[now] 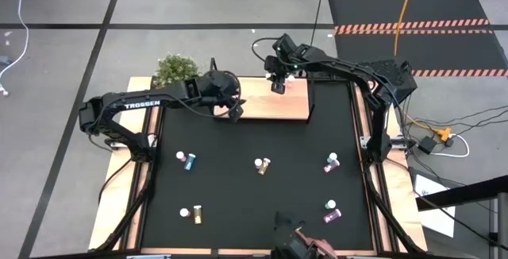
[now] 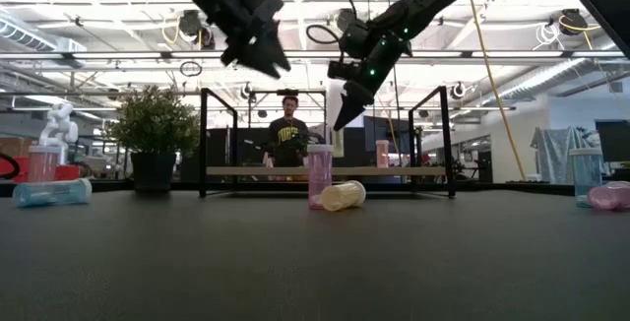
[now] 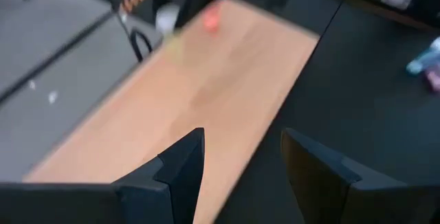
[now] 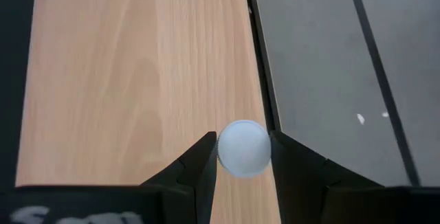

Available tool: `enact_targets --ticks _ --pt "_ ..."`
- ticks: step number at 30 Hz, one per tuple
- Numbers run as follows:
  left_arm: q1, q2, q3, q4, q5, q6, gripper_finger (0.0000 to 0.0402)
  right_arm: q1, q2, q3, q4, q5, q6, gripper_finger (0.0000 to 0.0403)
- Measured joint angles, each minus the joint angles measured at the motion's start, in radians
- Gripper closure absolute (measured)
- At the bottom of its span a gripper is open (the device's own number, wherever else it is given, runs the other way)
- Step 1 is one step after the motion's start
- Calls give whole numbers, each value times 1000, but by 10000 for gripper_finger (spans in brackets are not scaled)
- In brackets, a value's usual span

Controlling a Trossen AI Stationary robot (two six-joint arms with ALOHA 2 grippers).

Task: Pick and place medicine bottles onto shelf by color
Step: Put the bottom right yellow pill bottle on the shelf

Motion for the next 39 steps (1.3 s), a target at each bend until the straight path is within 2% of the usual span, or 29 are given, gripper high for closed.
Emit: enact_targets --ticks 9,18,26,29,39 --pt "11 0 176 -64 -17 118 206 -7 15 -7 12 6 -8 282" --pt "11 0 295 -195 -73 128 206 -27 12 -68 16 7 -6 282" --pt "11 1 300 -198 -77 132 206 -26 13 -71 45 11 -2 282" --pt "10 1 300 -198 -77 127 206 -25 13 -71 54 55 1 277" --pt "9 1 299 -257 -99 121 206 -26 15 -74 51 61 2 223"
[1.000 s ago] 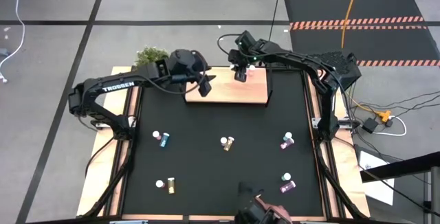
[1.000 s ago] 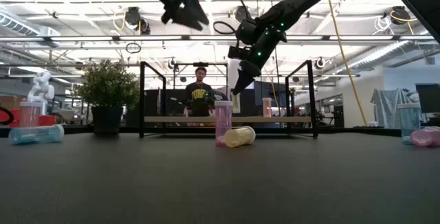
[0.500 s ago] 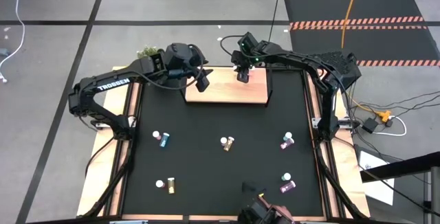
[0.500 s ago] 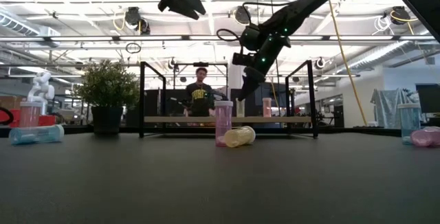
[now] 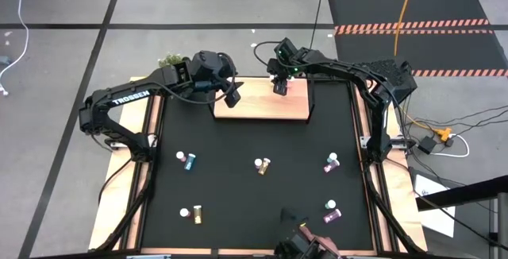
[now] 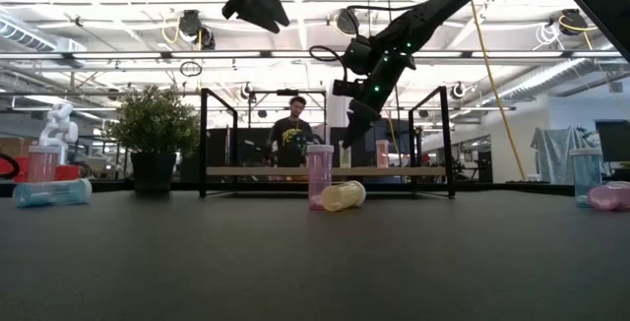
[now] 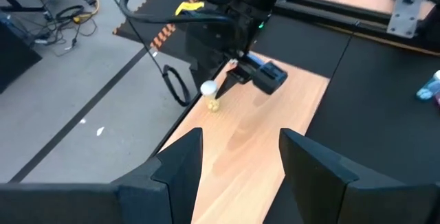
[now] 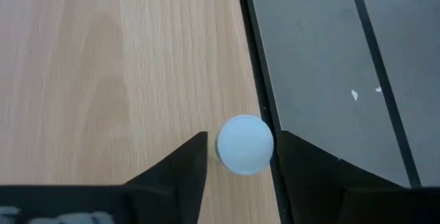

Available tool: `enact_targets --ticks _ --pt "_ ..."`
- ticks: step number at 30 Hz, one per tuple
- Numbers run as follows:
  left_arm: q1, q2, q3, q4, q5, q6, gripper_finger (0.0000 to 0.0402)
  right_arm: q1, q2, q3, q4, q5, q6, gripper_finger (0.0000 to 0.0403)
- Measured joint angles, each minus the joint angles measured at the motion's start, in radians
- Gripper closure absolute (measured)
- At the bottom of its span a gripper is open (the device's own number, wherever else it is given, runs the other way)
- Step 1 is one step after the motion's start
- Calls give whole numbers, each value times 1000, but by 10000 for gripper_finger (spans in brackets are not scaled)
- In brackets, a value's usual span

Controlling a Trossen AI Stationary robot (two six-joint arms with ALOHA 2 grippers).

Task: Pick and place medicine bottles onto shelf by color
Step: Put the bottom right yellow pill bottle on the shelf, then put the top right blue pill bottle on the shelf

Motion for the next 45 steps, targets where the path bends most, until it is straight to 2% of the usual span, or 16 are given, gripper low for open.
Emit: enact_targets --ticks 5,11,15,18,21,24,27,31,33,36,40,45 --pt "0 -7 -1 -8 -5 -6 206 0 -30 0 8 6 42 182" --pt "0 -72 -2 19 -2 -27 206 6 -147 0 12 27 133 137" --pt "6 -122 -1 59 1 -11 206 48 -247 3 29 16 95 125" --pt "8 -152 -1 81 2 29 206 123 -299 3 38 -31 47 130" --pt "1 -158 -1 99 4 89 206 242 -332 3 51 -32 37 151" --pt "-6 -156 -1 95 18 138 206 365 -334 3 102 4 217 181" --pt "-8 -155 -1 93 67 179 206 478 -309 3 188 131 469 215" --pt "-8 -154 -1 85 94 255 206 622 -295 3 192 325 603 274" --pt "-7 -154 -1 68 95 307 206 683 -296 3 119 417 698 304" --pt "-6 -154 -1 52 95 344 206 744 -298 2 5 496 860 340" --pt "-15 -154 -1 11 126 301 206 813 -302 3 -110 490 1037 372" --pt "-26 -154 -1 -84 129 112 206 903 -301 3 -398 490 1170 400"
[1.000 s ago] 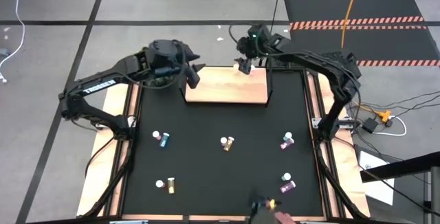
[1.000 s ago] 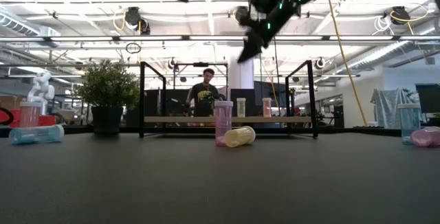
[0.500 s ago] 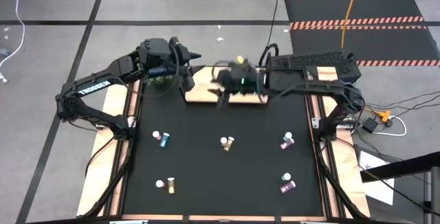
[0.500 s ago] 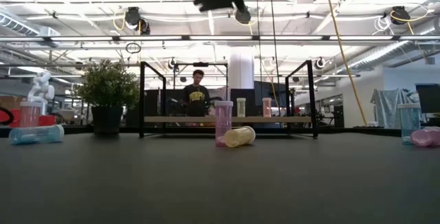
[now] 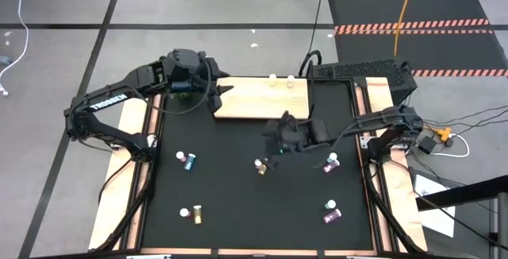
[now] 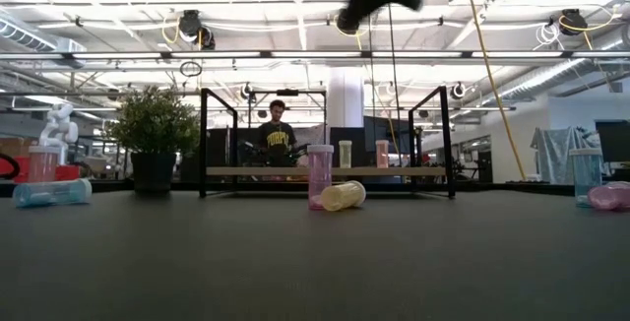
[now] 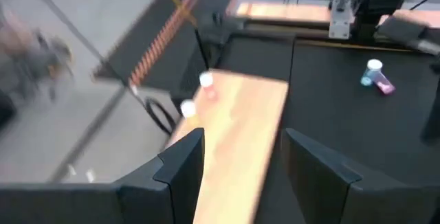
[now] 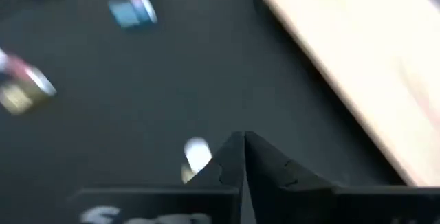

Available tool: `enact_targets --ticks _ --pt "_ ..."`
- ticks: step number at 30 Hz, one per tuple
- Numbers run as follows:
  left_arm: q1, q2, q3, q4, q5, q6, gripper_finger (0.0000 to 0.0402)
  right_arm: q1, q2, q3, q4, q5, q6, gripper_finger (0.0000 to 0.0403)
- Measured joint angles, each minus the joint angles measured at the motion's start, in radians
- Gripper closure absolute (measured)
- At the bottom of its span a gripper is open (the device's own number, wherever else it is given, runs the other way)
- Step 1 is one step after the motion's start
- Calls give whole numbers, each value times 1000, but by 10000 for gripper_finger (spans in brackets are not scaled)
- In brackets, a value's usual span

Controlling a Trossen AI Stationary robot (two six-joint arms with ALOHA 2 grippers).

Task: Pick and place medicine bottles onto shelf by color
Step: Put the top right blue pill bottle on the shelf

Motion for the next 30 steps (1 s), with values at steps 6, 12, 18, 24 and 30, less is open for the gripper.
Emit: enact_targets --ticks 6,12,18,24,30 --pt "-64 -1 -49 -59 -1 -157 230 110 -4 0 -250 -68 64 402" --pt "-175 0 -120 -128 -11 -486 269 252 -38 -18 -308 -39 144 402" --pt "-410 -17 -161 -127 -157 -894 307 360 -177 -197 -172 1 180 402" --pt "-679 -5 -162 -162 -343 -1145 339 363 -363 -448 157 0 275 403" --pt "-795 19 -161 -290 -442 -1424 361 391 -480 -652 447 3 256 403"
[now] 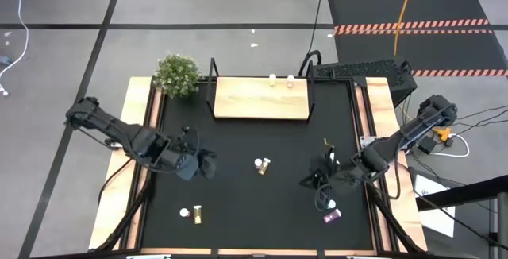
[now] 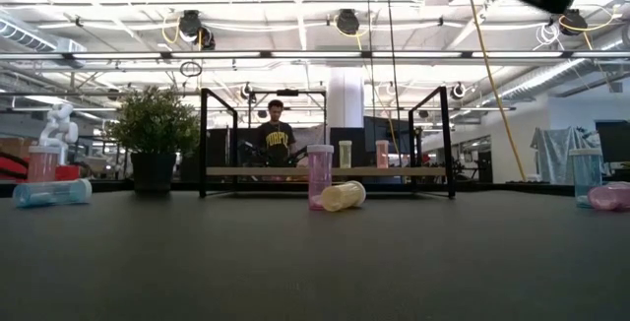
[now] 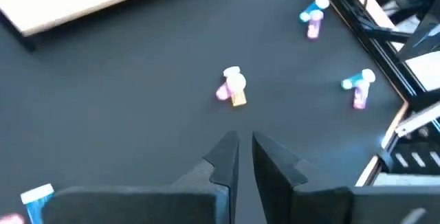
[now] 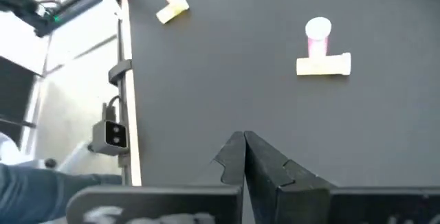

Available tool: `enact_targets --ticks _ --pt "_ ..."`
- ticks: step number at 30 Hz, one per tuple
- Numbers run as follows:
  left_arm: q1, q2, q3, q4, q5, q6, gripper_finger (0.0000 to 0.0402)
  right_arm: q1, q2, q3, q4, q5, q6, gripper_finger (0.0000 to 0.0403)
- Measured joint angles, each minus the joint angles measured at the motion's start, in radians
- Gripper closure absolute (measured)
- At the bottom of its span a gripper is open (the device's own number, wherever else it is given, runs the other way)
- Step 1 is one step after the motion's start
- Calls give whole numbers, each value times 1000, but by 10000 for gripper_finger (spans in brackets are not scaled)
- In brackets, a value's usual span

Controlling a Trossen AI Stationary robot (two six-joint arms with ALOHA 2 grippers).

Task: Pick and place medicine bottles onto shelf by color
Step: Put the top right blue pill bottle on the shelf

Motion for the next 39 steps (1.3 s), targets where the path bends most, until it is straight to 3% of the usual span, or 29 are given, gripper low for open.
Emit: enact_targets --ticks 4,9,14,18,20,25,29,33,36,39 --pt "14 8 -1 4 -44 -26 363 18 -22 -58 56 9 81 403" --pt "126 16 -1 150 -15 134 319 122 -17 -81 71 134 167 403" --pt "237 24 -1 468 82 445 270 184 -17 -83 30 201 267 403" --pt "270 49 -1 723 153 762 254 209 -17 -83 27 284 327 403" --pt "282 65 3 818 190 842 253 207 -17 -83 27 293 333 403" --pt "308 67 -1 804 192 868 252 207 -17 -83 18 296 355 403" --pt "345 -7 -1 657 192 854 252 192 -18 -82 -84 288 404 403" --pt "391 -117 -1 525 177 810 252 149 -35 -82 -251 136 552 403" --pt "402 -175 0 453 69 795 252 126 -54 -82 -351 78 590 403" --pt "378 -186 1 422 -75 909 259 79 -82 -66 -440 75 561 403"
